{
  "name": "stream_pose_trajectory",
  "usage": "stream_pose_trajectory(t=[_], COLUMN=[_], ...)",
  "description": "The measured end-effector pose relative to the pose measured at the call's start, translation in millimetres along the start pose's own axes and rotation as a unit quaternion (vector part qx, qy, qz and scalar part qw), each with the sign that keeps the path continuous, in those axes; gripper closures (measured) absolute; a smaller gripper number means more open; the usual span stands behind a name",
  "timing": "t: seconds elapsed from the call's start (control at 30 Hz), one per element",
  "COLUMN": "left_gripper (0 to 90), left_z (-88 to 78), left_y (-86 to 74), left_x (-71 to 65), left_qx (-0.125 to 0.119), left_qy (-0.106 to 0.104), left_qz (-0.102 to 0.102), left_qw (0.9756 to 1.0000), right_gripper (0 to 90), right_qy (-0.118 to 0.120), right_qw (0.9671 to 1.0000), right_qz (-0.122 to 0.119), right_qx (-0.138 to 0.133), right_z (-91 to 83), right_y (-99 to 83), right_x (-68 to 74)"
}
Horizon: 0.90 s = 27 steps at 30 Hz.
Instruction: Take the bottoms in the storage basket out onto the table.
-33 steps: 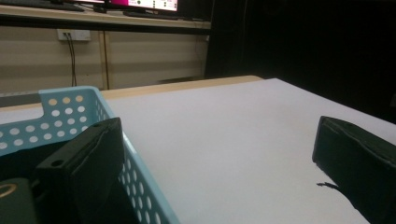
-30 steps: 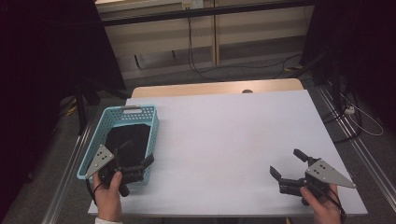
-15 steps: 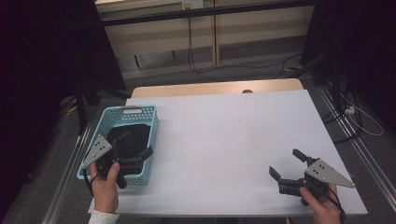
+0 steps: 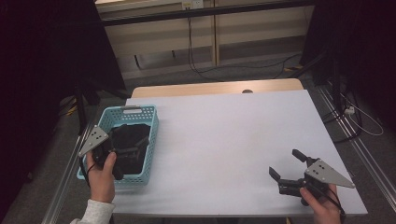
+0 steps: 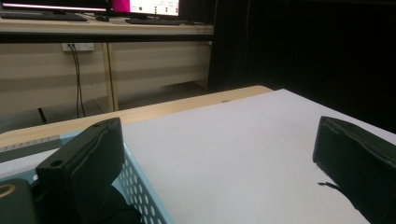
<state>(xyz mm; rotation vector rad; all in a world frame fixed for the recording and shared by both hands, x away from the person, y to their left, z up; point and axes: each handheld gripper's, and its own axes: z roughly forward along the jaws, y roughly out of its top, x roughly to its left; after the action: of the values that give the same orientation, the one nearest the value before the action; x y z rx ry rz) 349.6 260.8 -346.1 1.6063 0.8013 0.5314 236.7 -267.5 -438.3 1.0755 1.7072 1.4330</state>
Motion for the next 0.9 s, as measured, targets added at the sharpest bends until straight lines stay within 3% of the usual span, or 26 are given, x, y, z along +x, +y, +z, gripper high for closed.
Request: stream_pose_trajectory(t=[0.9], left_gripper=[2.3], left_z=[17.7], left_y=[8.4], left_x=[26.1], left_qx=[0.023], left_qy=[0.022], left_qz=[-0.008], left_qw=[0.9995], right_gripper=[0.7], right_qy=[0.007], right_qw=[1.0000], right_qz=[-0.002], right_qx=[0.004], right_z=[0.8], right_y=[-0.5], right_x=[0.8])
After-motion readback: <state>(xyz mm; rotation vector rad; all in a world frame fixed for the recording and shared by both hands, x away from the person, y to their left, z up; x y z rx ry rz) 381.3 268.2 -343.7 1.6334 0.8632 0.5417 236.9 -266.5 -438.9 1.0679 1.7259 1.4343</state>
